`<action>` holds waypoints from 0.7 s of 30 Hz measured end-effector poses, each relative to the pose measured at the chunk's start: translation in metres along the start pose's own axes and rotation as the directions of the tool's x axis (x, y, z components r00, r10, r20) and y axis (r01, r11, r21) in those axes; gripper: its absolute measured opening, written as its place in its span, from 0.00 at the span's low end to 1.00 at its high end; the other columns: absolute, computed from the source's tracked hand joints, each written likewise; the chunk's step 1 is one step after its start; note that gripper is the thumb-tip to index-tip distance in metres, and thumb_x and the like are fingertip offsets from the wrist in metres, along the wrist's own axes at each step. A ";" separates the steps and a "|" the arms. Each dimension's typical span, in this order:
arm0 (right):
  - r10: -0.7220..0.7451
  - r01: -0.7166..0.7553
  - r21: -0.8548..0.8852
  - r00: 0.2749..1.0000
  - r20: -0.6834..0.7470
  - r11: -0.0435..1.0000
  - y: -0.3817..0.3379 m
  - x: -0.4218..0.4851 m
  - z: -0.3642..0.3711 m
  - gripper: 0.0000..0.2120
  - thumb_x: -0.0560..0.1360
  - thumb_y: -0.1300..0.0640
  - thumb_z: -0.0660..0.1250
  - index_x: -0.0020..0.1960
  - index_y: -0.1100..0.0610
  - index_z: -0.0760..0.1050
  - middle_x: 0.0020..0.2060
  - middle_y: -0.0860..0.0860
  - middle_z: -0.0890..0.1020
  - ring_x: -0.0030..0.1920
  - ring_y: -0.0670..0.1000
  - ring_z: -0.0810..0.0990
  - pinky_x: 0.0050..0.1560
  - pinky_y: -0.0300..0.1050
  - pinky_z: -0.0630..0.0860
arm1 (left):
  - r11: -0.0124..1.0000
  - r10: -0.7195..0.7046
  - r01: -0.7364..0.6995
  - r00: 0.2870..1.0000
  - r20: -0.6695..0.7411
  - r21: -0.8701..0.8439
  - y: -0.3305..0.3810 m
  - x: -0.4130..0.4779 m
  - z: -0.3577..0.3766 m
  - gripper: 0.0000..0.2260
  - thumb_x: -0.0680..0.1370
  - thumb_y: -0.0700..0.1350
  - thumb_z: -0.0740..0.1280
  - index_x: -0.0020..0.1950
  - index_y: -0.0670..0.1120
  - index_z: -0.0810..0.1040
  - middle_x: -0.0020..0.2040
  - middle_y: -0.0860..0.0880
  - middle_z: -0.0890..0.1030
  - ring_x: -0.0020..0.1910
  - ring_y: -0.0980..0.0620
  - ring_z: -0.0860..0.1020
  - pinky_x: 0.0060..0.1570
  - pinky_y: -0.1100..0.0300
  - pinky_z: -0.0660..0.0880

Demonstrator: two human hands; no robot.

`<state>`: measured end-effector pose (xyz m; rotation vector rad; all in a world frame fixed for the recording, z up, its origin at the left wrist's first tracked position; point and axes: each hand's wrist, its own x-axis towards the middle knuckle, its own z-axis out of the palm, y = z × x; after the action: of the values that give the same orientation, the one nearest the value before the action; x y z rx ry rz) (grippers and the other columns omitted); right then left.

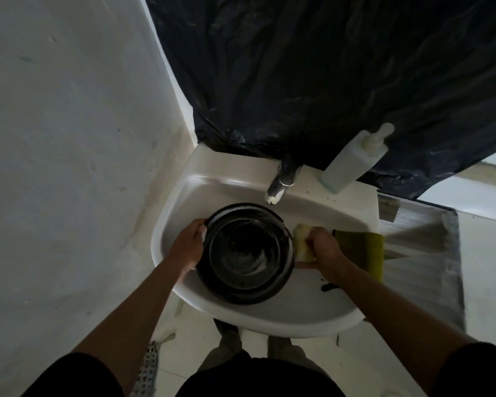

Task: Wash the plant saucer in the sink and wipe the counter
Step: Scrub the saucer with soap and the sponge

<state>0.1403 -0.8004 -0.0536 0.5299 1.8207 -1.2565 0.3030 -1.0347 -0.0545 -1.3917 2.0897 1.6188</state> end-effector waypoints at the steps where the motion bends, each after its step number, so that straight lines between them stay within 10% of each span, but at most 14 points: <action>1: 0.052 -0.055 0.059 0.998 0.046 0.997 -0.001 -0.006 -0.001 0.10 0.80 0.57 0.57 0.56 0.57 0.74 0.51 0.60 0.80 0.48 0.61 0.80 0.40 0.57 0.81 | 1.000 -0.003 0.003 1.000 0.005 -0.001 -0.001 -0.001 0.003 0.16 0.88 0.46 0.53 0.68 0.49 0.77 0.61 0.46 0.80 0.60 0.43 0.78 0.63 0.45 0.76; 6: 0.014 -0.026 0.032 0.945 0.325 0.999 0.013 -0.015 -0.007 0.24 0.75 0.39 0.69 0.64 0.52 0.75 0.58 0.58 0.82 0.56 0.61 0.82 0.47 0.60 0.83 | 0.999 -0.051 0.051 0.998 -0.026 0.016 -0.008 0.000 0.009 0.13 0.87 0.44 0.55 0.53 0.47 0.80 0.54 0.45 0.82 0.56 0.43 0.78 0.58 0.52 0.73; 9: -0.063 0.079 -0.016 0.890 0.451 0.997 0.016 -0.024 -0.004 0.25 0.71 0.50 0.79 0.64 0.52 0.74 0.60 0.57 0.82 0.56 0.61 0.84 0.47 0.63 0.83 | 0.996 -0.071 0.076 0.992 -0.101 0.040 -0.004 0.004 0.007 0.15 0.86 0.45 0.56 0.49 0.43 0.81 0.59 0.35 0.81 0.62 0.36 0.78 0.64 0.48 0.71; 13: -0.117 0.129 0.013 0.843 0.525 0.992 0.013 -0.037 0.003 0.27 0.70 0.62 0.78 0.65 0.54 0.73 0.59 0.57 0.83 0.55 0.62 0.85 0.48 0.67 0.82 | 0.995 -0.102 0.104 0.981 -0.164 0.005 0.022 0.007 0.001 0.25 0.87 0.56 0.51 0.72 0.42 0.77 0.71 0.38 0.77 0.71 0.40 0.74 0.70 0.50 0.66; 17: -0.260 0.277 0.043 0.818 0.514 0.960 0.013 -0.050 0.010 0.28 0.69 0.67 0.78 0.65 0.53 0.74 0.58 0.58 0.83 0.54 0.61 0.85 0.45 0.67 0.82 | 0.979 -0.130 0.106 0.983 -0.133 -0.172 0.043 -0.002 -0.006 0.33 0.83 0.68 0.47 0.62 0.48 0.83 0.56 0.44 0.85 0.57 0.46 0.81 0.64 0.53 0.70; 21: -0.597 0.690 -0.082 0.673 0.436 0.719 0.015 -0.057 0.013 0.24 0.69 0.67 0.76 0.61 0.53 0.75 0.54 0.50 0.81 0.54 0.53 0.83 0.49 0.51 0.84 | 0.883 -0.081 0.054 0.996 -0.038 -0.466 0.049 -0.009 -0.008 0.31 0.83 0.68 0.52 0.63 0.47 0.83 0.56 0.45 0.86 0.54 0.53 0.82 0.60 0.57 0.74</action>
<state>0.1883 -0.7999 -0.0167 -0.5491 1.8304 -1.4290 0.2751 -1.0369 -0.0128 -1.6366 1.7161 2.1718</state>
